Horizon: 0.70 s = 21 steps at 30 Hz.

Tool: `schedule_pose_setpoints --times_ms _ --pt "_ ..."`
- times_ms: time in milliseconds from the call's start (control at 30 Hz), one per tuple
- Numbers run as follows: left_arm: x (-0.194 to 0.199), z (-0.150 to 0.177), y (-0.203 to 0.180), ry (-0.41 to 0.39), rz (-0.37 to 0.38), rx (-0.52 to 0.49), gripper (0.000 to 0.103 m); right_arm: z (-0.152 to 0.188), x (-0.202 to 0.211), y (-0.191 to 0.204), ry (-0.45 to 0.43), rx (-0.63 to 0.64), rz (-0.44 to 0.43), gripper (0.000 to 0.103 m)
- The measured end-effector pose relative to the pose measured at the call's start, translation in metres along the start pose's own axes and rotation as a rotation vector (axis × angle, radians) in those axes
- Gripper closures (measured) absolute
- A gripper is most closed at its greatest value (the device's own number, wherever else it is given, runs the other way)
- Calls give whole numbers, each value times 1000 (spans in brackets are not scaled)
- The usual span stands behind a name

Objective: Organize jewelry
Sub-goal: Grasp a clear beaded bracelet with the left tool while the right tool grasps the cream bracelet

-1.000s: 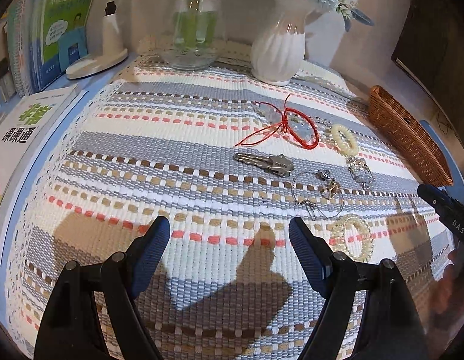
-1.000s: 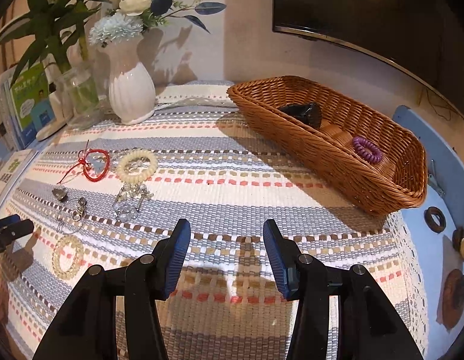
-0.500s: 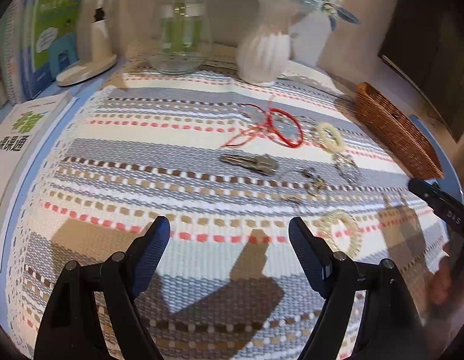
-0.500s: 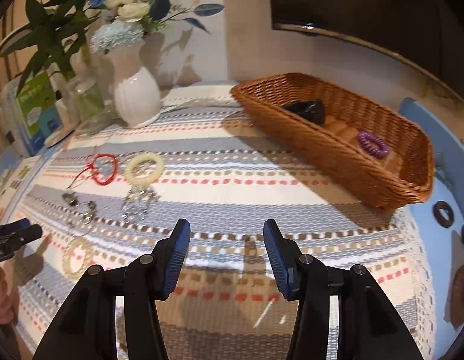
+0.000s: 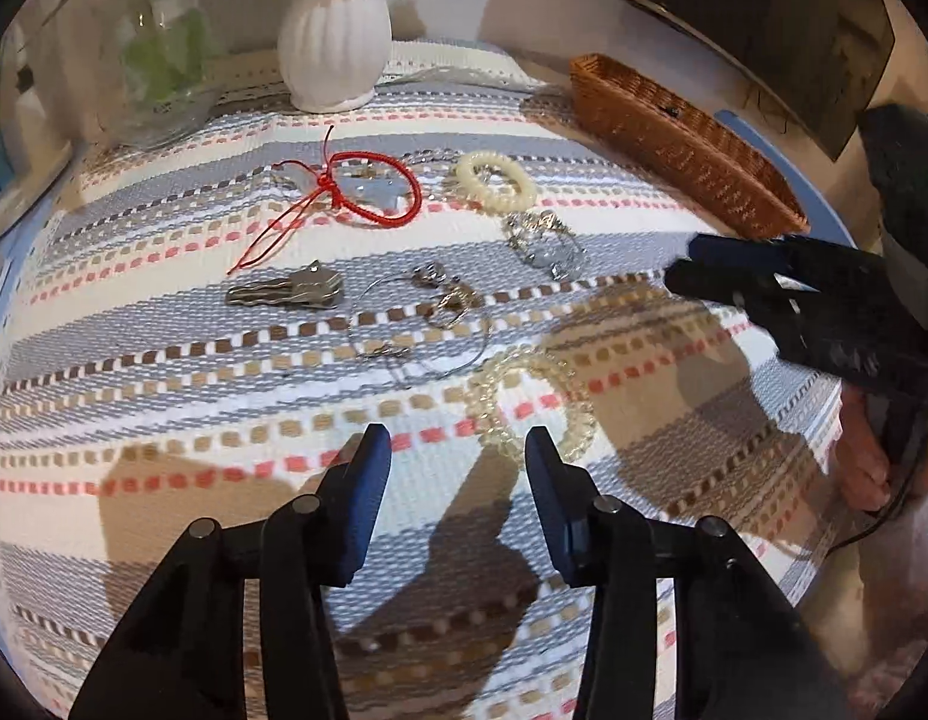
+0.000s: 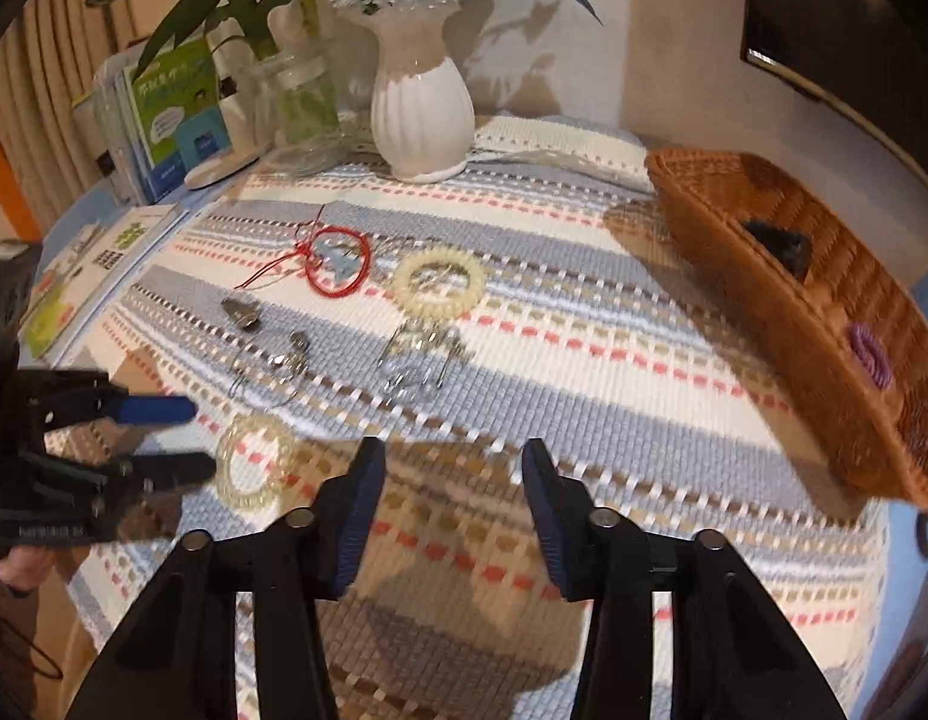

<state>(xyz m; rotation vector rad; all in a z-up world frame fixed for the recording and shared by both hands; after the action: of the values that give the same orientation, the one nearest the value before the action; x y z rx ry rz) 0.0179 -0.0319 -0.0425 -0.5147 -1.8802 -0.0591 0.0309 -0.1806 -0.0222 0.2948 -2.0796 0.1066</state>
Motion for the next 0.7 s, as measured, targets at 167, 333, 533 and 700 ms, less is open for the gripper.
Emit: schedule_pose_setpoints --times_ms 167,333,533,700 --pt "-2 -1 -5 -28 -20 33 55 -45 -9 -17 13 -10 -52 67" --pt "-6 -3 -13 -37 -9 43 55 -89 -43 -19 50 14 -92 67" --pt "-7 -2 -14 -67 -86 40 71 -109 -86 -18 95 38 -69 75" --pt "-9 -3 -13 -89 -130 40 96 -107 -91 -9 71 104 1 91"
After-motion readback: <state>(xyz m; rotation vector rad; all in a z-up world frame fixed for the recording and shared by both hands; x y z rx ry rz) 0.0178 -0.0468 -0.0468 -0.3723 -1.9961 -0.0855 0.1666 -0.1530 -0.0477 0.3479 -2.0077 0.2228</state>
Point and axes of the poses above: each gripper's, at about its wrist camera, not at the fingertips, and x roughly against the way its jaws point, y to its left, z to its underside, the point moved 4 cm from there along -x, roughly the way its jaws point, and after that the axes turned 10 degrees about y, right-handed, at the moved point
